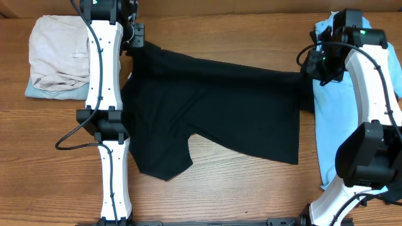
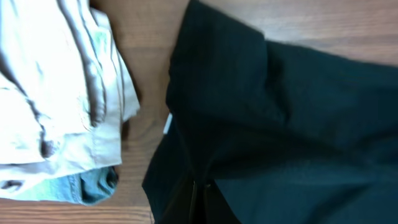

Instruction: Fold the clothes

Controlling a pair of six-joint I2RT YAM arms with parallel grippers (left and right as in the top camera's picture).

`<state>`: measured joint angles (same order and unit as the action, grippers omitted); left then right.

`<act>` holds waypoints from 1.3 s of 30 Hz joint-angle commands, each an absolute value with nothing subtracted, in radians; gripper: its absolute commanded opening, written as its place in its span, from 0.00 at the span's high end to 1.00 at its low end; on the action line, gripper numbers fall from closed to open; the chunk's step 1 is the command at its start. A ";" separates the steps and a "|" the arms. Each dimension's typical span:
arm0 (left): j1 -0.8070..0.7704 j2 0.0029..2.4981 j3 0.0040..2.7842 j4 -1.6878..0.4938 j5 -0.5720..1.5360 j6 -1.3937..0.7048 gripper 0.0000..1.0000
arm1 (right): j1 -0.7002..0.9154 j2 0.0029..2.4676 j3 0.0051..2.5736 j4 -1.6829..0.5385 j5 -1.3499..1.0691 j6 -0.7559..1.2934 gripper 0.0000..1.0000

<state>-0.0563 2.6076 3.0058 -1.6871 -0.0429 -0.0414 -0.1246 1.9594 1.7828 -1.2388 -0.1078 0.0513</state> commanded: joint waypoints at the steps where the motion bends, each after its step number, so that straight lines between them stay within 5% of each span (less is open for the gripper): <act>1: -0.046 2.632 2.904 -1.690 -0.059 -0.002 0.96 | -0.131 1.960 1.713 -1.236 -0.133 0.044 0.96; 11: -0.046 2.632 2.719 -1.690 -0.060 0.023 0.96 | -0.131 1.960 1.599 -1.217 -0.133 0.052 0.95; 14: -0.046 2.632 2.709 -1.690 -0.059 0.023 0.88 | -0.131 1.960 1.576 -1.213 -0.133 0.052 0.88; 16: -0.046 2.632 2.709 -1.690 -0.059 0.023 0.79 | -0.131 1.960 1.567 -1.215 -0.133 0.052 0.86; 21: -0.046 2.632 2.709 -1.690 -0.059 0.024 0.38 | -0.131 1.960 1.559 -1.223 -0.133 0.052 0.69; 25: -0.046 2.627 2.719 -1.690 -0.063 0.031 0.11 | -0.131 1.958 1.561 -1.217 -0.137 0.052 0.66; 28: -0.044 2.593 2.727 -1.690 -0.062 0.029 0.00 | -0.131 1.936 1.581 -1.216 -0.168 0.052 0.65; 39: -0.044 2.188 2.744 -1.690 -0.052 -0.087 0.00 | -0.063 1.563 1.606 -1.239 -0.170 0.170 0.56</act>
